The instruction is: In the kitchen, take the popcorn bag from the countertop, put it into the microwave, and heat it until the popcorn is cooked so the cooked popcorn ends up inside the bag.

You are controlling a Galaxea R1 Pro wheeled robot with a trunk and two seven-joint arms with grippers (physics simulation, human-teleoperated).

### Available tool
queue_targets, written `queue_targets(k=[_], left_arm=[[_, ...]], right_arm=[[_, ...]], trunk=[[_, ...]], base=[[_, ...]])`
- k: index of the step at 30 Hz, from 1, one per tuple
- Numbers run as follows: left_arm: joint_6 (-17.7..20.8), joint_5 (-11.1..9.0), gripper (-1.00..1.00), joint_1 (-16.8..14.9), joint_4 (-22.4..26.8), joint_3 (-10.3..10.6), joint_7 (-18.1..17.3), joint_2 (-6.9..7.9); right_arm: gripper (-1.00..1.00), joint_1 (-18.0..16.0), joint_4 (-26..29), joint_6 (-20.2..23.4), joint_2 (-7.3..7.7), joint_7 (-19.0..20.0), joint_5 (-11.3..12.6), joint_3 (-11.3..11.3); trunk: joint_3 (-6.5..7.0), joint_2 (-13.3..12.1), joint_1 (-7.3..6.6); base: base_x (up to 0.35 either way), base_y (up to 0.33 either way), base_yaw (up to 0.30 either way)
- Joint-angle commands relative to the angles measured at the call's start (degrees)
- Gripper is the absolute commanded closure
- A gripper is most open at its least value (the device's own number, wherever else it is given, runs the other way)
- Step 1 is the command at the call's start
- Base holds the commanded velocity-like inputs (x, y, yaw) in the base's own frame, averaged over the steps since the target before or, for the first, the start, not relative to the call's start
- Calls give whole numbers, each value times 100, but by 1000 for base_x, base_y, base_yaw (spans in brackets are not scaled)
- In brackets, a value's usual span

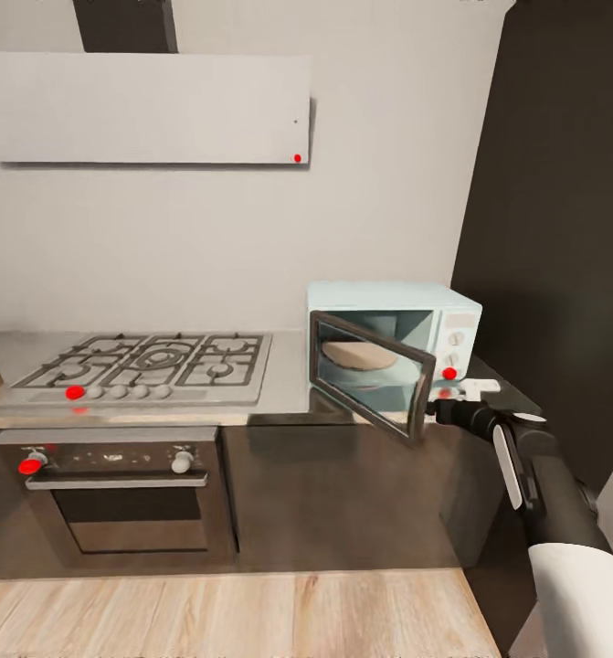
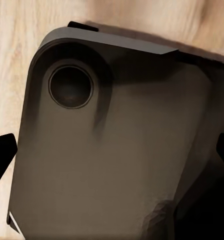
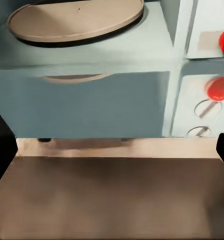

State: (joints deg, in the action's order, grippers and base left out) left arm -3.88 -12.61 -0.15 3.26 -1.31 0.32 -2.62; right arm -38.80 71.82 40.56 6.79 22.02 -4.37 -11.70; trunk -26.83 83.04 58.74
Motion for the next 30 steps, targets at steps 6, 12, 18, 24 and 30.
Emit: queue_targets(k=[6,12,18,24,30], left_arm=[[-15,-23,-100,-2,-1,-10,3,-3],[-11,-22,-100,-2,-1,-10,3,-10],[-8,-15,-100,-2,-1,-8,3,-10],[-9,-14,-100,-2,-1,-10,3,-10],[-13,-15,-100,-2,-1,-10,3,-10]], right_arm=[[-100,-5,7,37,-1,54,-17,-7],[-100,-5,7,82,60,141,-12,-3],[-100,-5,7,118,84,665,-19,-2],[-100,-5,7,118,85,741,-44,-4],[-100,-5,3,112,79,732,-45,-4]], trunk=[[-6,4,-1],[-6,4,-1],[-6,4,-1],[-6,4,-1],[-6,4,-1]], base=[[-97,313,0],[-138,312,0],[-155,295,0],[-169,252,0],[-171,201,0]])
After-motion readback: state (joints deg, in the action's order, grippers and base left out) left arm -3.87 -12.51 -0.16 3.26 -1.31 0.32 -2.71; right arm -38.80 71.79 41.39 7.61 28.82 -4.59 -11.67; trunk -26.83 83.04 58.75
